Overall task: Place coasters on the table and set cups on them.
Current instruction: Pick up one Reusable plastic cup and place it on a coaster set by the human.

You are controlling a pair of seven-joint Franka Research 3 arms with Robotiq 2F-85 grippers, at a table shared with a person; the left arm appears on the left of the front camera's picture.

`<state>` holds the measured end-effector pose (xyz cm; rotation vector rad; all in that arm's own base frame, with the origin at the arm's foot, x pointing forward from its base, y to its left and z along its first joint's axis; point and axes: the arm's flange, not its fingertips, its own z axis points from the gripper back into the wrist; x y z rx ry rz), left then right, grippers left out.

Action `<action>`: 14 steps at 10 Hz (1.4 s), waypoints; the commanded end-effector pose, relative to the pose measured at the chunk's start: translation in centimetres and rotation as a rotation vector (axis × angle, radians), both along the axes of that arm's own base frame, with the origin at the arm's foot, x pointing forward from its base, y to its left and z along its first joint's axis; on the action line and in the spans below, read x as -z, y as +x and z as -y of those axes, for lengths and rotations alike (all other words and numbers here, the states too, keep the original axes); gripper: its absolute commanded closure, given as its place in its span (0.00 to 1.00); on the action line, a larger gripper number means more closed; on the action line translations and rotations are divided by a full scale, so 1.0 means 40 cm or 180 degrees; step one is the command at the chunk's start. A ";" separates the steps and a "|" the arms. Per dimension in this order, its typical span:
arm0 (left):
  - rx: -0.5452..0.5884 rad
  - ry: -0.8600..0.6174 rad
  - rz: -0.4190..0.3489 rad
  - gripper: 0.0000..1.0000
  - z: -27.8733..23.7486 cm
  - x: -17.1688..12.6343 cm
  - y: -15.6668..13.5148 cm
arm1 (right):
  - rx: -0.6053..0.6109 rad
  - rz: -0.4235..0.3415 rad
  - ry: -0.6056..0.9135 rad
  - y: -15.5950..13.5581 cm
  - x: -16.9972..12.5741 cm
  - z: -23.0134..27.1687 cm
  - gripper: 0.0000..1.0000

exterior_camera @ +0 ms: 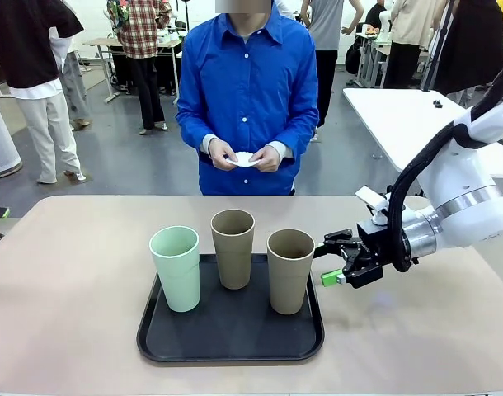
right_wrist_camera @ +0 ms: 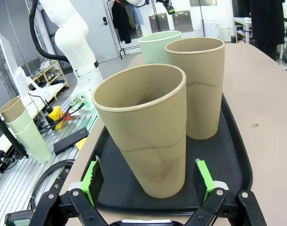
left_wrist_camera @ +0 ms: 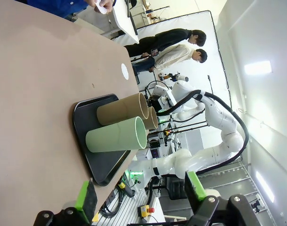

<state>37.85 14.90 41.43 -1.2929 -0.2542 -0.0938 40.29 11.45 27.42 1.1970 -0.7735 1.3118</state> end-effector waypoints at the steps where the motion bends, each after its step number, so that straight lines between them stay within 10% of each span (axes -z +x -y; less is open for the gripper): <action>1: 0.0007 -0.0023 0.0030 0.00 -0.002 -0.003 -0.003 | -0.0001 0.0000 0.0000 0.000 0.000 0.000 0.00; 6: 0.0007 -0.0023 0.0030 0.00 -0.002 -0.003 -0.003 | -0.0242 0.0402 0.0156 -0.034 0.032 -0.020 0.00; 14: 0.0007 -0.0023 0.0030 0.00 -0.002 -0.003 -0.003 | -0.0054 0.0392 0.0342 -0.010 0.059 -0.063 0.00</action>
